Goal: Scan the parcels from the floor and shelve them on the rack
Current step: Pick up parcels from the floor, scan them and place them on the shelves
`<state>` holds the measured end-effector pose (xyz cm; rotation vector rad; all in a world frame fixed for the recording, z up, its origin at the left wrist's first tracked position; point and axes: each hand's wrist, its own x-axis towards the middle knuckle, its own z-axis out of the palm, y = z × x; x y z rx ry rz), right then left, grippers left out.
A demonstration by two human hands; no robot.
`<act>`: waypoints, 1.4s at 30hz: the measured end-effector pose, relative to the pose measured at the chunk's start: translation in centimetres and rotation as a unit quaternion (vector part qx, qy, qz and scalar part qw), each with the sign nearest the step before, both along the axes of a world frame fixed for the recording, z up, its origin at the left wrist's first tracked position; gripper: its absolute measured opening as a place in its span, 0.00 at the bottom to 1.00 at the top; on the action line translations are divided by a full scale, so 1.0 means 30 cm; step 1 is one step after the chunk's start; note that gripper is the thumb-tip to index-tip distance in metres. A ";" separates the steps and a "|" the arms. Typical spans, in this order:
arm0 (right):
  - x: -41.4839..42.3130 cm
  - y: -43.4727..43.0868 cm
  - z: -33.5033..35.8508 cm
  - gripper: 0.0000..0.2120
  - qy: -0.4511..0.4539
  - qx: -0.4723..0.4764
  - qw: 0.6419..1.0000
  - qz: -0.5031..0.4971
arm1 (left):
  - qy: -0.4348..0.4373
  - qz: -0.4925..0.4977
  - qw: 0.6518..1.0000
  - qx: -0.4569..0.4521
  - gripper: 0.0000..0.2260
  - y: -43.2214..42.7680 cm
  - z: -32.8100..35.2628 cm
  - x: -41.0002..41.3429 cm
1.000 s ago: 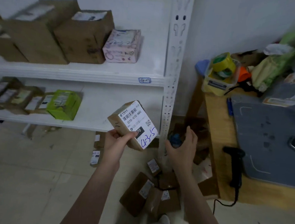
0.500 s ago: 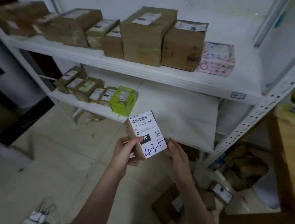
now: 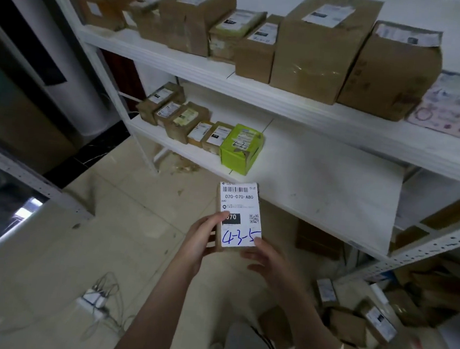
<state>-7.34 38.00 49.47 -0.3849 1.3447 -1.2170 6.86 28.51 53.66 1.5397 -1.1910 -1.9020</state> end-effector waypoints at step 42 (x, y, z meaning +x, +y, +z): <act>-0.595 -1.240 -0.888 0.16 -0.021 0.205 0.953 -0.223 | -0.083 0.023 0.988 0.130 0.13 -1.043 -0.757 -0.499</act>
